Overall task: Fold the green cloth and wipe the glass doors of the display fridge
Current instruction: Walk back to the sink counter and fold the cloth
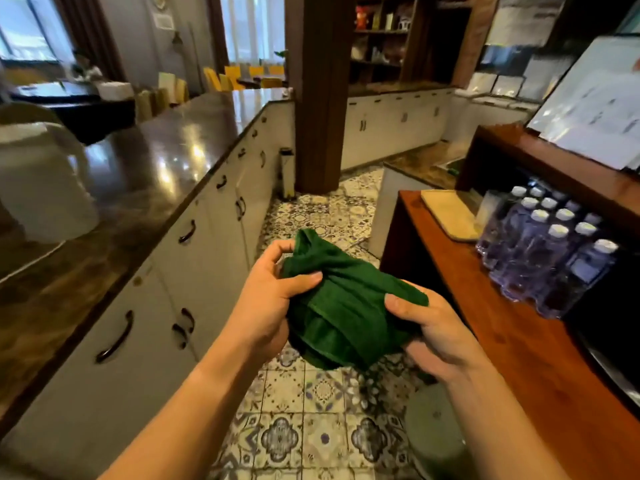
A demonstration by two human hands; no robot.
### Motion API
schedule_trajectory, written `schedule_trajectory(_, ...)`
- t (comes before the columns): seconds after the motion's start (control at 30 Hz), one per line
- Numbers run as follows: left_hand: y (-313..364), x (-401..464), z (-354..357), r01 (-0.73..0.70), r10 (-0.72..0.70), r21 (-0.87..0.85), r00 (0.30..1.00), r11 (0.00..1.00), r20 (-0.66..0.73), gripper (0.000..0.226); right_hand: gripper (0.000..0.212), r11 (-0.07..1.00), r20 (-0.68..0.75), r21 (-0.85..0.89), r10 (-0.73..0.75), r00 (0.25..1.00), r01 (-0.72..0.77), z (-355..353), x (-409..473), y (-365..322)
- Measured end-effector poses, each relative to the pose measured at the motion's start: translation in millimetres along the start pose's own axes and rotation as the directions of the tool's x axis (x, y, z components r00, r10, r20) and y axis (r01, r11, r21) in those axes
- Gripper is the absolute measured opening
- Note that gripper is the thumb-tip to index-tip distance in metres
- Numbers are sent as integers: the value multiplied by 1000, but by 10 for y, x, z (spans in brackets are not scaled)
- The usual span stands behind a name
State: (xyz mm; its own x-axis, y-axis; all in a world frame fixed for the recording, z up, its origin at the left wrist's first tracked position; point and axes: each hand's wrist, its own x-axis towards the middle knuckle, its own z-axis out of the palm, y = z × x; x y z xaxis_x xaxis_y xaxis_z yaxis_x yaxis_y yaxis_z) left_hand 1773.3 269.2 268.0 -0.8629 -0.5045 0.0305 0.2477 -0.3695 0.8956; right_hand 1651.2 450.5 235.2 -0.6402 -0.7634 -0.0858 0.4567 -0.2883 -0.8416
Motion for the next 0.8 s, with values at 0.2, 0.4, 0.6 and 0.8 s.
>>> schedule_trajectory(0.2,-59,1598,98,308,-303,-262,951,915,58,53,68,982,-189,-17,-189,964,189,-465,1079,-648)
schedule_trajectory(0.4,-361,3081,247,644,-644,85,730,760,227,52,61,956,-146,-145,-277,950,257,-1029,2287,-1186)
schedule_trajectory(0.6,-590,4730,580,585,-700,388,634,712,329,36,43,956,-140,-193,-251,958,222,-1741,3773,-1689)
schedule_trajectory(0.8,-529,6230,834,262,-466,579,853,772,236,33,27,956,-229,-263,-194,954,131,-2289,5003,-2192)
